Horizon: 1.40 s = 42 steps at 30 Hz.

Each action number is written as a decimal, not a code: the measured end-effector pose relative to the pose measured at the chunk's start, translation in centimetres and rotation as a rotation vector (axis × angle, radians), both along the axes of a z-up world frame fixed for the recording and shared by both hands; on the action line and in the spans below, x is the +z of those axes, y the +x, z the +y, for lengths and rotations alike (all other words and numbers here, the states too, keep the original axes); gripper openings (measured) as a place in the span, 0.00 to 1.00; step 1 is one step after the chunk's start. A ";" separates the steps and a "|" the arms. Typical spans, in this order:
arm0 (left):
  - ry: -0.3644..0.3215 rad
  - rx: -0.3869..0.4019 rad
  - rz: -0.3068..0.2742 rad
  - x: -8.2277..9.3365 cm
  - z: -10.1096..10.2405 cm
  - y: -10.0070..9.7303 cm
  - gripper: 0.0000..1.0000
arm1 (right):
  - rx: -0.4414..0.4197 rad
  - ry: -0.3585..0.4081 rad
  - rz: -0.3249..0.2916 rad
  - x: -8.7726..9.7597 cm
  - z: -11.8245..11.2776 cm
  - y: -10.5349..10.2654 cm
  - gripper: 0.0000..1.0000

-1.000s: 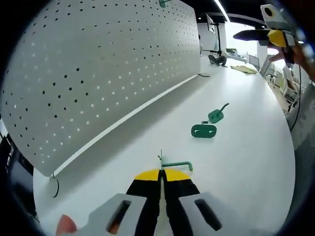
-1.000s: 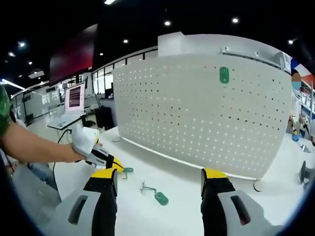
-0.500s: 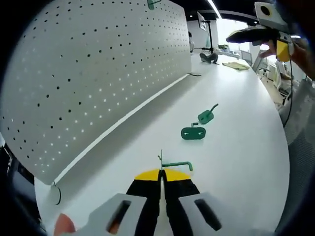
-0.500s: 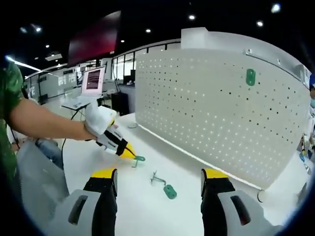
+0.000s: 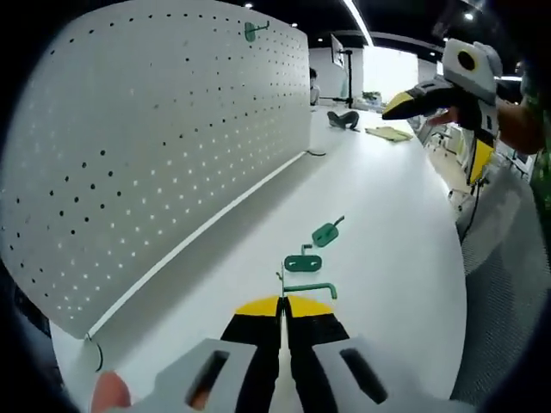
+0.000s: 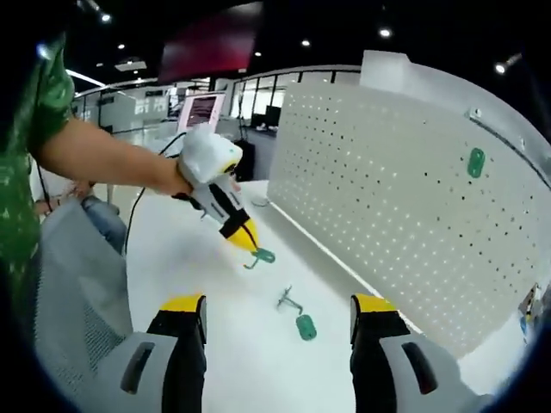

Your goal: Insert the hook assembly into the mounting plate slot until the hook locks in place.

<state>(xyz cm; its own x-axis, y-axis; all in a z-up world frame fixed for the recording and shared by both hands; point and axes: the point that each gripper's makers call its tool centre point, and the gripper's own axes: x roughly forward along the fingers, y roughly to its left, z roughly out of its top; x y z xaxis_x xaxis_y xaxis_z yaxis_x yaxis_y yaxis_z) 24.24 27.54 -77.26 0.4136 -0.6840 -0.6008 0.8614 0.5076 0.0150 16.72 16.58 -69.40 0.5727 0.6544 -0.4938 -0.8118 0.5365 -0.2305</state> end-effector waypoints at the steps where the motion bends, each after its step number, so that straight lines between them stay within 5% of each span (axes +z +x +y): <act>1: -0.005 -0.012 0.001 0.4 -0.2 -0.2 0.02 | 0.010 -0.014 -0.006 -0.1 0.1 -0.1 0.68; 13: 0.001 -0.158 -0.003 3.4 -3.0 -3.6 0.02 | 0.089 -0.066 -0.045 0.0 0.8 -1.2 0.62; 28: 0.042 -0.347 -0.106 6.7 -6.2 -7.9 0.02 | 0.130 -0.063 -0.045 0.6 1.0 -2.1 0.34; 42: 0.074 -0.462 -0.152 7.8 -7.6 -10.7 0.02 | 0.213 -0.090 -0.042 0.3 2.0 -3.4 0.10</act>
<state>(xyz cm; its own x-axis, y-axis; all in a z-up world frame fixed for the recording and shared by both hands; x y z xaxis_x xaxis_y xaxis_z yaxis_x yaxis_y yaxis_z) 13.58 19.98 -69.49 0.1638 -0.7744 -0.6112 0.9815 0.0655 0.1802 13.31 18.57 -69.09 0.4480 0.7167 -0.5345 -0.8930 0.3300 -0.3060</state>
